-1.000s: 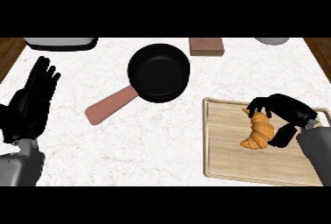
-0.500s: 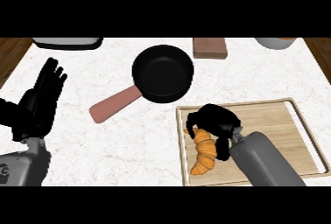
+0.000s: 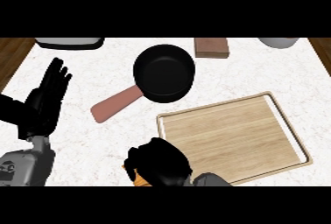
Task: Pick the croissant from the tray and place it in the pot
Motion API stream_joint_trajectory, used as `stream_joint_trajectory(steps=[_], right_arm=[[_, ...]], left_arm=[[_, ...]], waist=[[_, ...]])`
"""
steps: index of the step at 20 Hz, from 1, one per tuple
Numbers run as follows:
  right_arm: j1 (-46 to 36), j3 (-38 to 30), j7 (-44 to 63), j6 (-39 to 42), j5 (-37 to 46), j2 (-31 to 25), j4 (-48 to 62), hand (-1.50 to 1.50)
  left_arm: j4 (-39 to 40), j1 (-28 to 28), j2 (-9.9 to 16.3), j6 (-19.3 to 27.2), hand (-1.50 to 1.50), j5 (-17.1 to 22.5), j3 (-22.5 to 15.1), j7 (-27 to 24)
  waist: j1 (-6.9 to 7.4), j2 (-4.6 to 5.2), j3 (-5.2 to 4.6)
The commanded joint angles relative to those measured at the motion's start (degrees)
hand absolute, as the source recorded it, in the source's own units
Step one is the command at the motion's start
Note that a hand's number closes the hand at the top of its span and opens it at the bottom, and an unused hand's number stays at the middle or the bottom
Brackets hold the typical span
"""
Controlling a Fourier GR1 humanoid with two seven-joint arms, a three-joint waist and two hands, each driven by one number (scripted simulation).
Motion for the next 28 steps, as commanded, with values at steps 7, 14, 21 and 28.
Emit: stream_joint_trajectory(steps=[7,14,21,28], right_arm=[[-9.9,4.5,26.6,-26.6,2.0,1.0,-16.1,1.50],[-29.1,1.2,44.1,-33.6,-0.8,1.0,-9.5,1.50],[-39.9,-8.8,42.2,-35.5,-10.3,1.0,0.2,1.50],[-40.9,-15.7,28.9,-38.2,-14.5,1.0,16.0,1.50]], left_arm=[[-0.8,0.2,0.2,0.6,0.00,0.5,1.1,1.5],[-2.5,0.2,0.6,-0.9,0.00,1.6,1.7,1.4],[-3.5,1.5,-1.7,1.1,0.00,-1.6,-0.5,0.6],[0.2,-1.3,-1.0,0.0,0.00,-0.6,2.1,-0.9]], waist=[[-0.53,0.12,0.09],[-0.08,0.58,0.05],[-0.74,0.82,0.11],[-1.12,1.07,0.12]])
